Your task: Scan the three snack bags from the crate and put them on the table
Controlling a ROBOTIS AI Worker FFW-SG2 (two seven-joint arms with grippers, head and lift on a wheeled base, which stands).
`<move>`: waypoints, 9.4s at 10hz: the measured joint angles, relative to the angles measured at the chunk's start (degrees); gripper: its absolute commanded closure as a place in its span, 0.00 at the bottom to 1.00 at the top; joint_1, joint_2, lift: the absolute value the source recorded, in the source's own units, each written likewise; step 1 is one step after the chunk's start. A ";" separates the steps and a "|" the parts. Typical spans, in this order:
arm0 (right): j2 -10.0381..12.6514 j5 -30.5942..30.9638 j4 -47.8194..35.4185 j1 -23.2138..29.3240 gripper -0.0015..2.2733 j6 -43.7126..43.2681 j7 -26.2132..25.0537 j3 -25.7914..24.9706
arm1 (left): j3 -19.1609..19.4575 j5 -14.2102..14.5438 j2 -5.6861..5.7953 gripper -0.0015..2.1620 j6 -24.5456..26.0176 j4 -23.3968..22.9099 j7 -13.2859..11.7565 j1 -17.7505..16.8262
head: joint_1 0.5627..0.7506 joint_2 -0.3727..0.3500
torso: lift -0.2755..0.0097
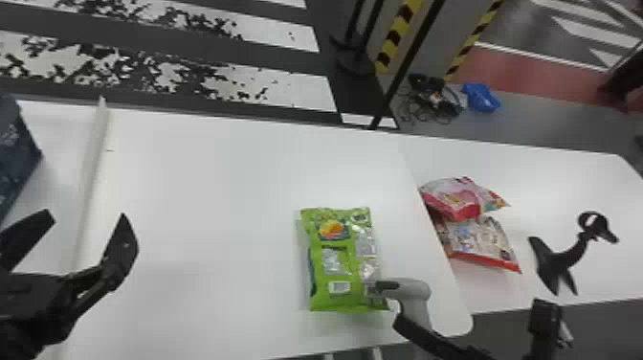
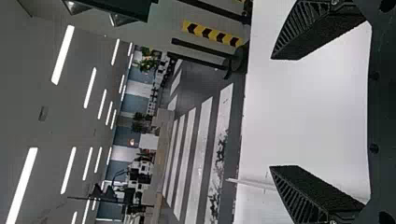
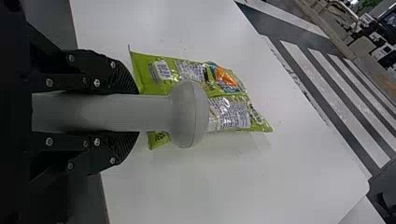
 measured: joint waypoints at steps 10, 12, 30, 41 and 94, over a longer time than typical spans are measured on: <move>-1.60 6.82 2.46 -1.71 0.99 -6.55 -2.56 6.36 | 1.28 -0.09 -0.09 0.01 -0.38 0.03 0.00 -0.04 | 0.70 0.13 | 0.64; -1.94 5.87 2.25 -4.71 0.99 -5.06 -3.30 3.17 | 1.20 -0.09 -0.09 0.01 -0.25 0.04 -0.02 -0.32 | 0.70 0.08 | 0.64; -11.78 23.35 37.48 -28.54 0.03 -33.52 -15.67 15.64 | 1.03 -1.31 1.23 0.01 5.74 -2.36 0.00 -0.81 | 0.70 0.03 | 0.64; -10.05 16.28 20.11 -25.85 0.04 -1.22 5.30 12.38 | 1.26 -0.96 2.03 0.01 4.83 -2.21 -0.09 0.03 | 0.70 0.15 | 0.64; -9.54 28.57 -8.72 9.07 0.06 -55.64 -45.52 50.78 | 5.61 0.05 -0.26 0.01 -2.52 -13.62 -1.23 20.13 | 0.70 0.64 | 0.64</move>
